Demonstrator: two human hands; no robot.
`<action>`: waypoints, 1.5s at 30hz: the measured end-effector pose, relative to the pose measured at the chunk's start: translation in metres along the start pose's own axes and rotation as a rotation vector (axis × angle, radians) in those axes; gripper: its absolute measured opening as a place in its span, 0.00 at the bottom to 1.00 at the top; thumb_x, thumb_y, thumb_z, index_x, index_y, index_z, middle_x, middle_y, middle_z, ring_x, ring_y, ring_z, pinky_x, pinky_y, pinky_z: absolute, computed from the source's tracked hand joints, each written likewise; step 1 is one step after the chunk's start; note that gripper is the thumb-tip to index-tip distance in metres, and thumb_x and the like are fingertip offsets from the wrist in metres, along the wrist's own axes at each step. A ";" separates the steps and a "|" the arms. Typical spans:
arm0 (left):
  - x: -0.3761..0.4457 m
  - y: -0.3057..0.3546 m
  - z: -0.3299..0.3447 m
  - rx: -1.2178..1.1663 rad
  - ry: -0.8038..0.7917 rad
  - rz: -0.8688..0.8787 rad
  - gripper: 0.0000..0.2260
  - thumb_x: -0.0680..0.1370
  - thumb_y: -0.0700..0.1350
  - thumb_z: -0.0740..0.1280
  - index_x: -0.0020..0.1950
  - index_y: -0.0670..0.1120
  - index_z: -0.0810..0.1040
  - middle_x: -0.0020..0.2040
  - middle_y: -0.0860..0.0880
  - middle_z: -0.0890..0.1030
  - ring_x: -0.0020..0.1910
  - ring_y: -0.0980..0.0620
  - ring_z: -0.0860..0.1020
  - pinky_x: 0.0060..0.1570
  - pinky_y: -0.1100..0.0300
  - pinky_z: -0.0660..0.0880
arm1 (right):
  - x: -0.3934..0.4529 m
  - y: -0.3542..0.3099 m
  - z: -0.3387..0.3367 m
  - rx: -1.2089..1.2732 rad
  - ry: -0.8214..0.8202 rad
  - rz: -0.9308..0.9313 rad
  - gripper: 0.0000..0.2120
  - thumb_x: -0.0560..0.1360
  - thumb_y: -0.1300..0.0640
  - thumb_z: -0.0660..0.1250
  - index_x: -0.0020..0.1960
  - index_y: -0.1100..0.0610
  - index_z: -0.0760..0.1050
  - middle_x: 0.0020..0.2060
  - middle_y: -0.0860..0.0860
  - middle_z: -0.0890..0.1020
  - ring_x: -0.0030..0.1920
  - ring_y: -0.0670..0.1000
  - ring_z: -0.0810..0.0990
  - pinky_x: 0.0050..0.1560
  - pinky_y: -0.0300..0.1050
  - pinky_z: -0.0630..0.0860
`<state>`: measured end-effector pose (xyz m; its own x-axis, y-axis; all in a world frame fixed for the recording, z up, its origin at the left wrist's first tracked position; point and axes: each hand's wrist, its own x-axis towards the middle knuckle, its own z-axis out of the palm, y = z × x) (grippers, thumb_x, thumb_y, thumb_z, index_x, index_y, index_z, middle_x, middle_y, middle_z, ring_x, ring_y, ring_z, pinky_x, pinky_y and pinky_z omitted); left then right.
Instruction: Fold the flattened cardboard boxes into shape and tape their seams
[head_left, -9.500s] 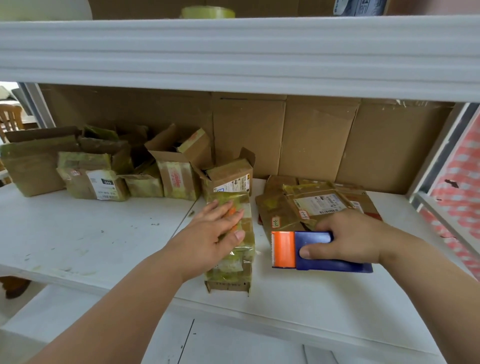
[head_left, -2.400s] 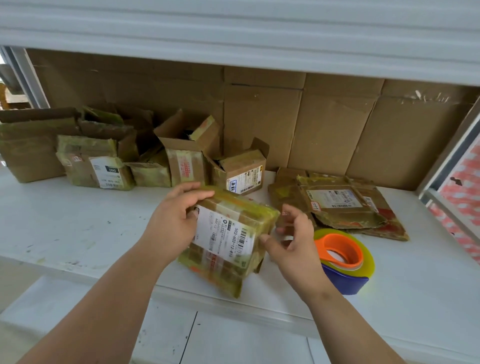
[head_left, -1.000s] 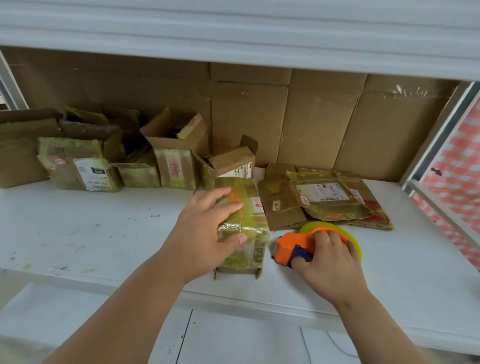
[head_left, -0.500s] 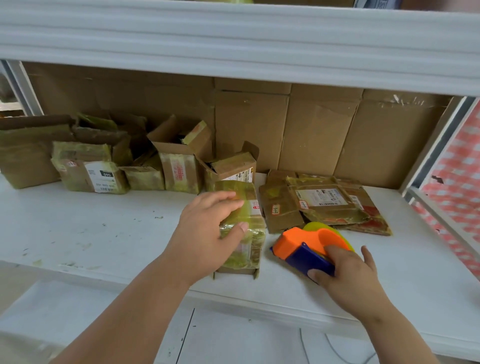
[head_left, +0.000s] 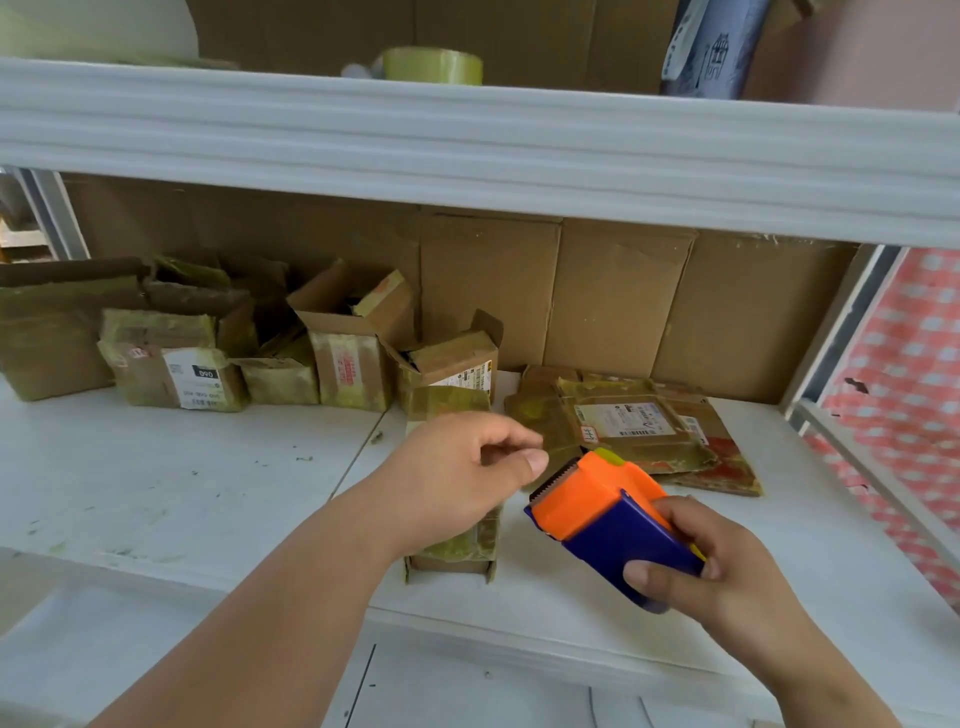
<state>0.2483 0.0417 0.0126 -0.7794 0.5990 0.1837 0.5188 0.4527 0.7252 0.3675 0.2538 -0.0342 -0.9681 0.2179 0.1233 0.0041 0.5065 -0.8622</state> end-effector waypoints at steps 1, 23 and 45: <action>0.001 0.002 0.001 -0.010 -0.022 -0.013 0.12 0.80 0.54 0.66 0.62 0.57 0.80 0.50 0.64 0.79 0.50 0.73 0.73 0.41 0.79 0.70 | -0.001 -0.001 -0.002 0.014 0.004 -0.001 0.20 0.57 0.39 0.73 0.48 0.41 0.80 0.44 0.51 0.85 0.45 0.53 0.83 0.59 0.63 0.76; 0.002 0.008 0.005 -0.346 0.206 -0.243 0.11 0.79 0.42 0.69 0.36 0.46 0.82 0.36 0.46 0.84 0.36 0.52 0.80 0.50 0.44 0.81 | 0.024 -0.030 -0.007 -0.030 -0.024 -0.077 0.21 0.55 0.29 0.68 0.35 0.44 0.79 0.28 0.48 0.80 0.27 0.42 0.75 0.29 0.31 0.68; -0.019 -0.045 -0.052 -0.437 0.566 -0.422 0.08 0.78 0.40 0.70 0.40 0.40 0.83 0.29 0.49 0.80 0.28 0.55 0.72 0.34 0.62 0.70 | 0.062 -0.024 -0.045 -0.284 -0.149 0.021 0.28 0.55 0.29 0.74 0.38 0.54 0.83 0.33 0.54 0.83 0.30 0.45 0.77 0.31 0.37 0.67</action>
<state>0.2215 -0.0245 0.0106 -0.9974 -0.0393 0.0604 0.0515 0.1976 0.9789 0.3182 0.2924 0.0165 -0.9931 0.1164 0.0157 0.0735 0.7203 -0.6898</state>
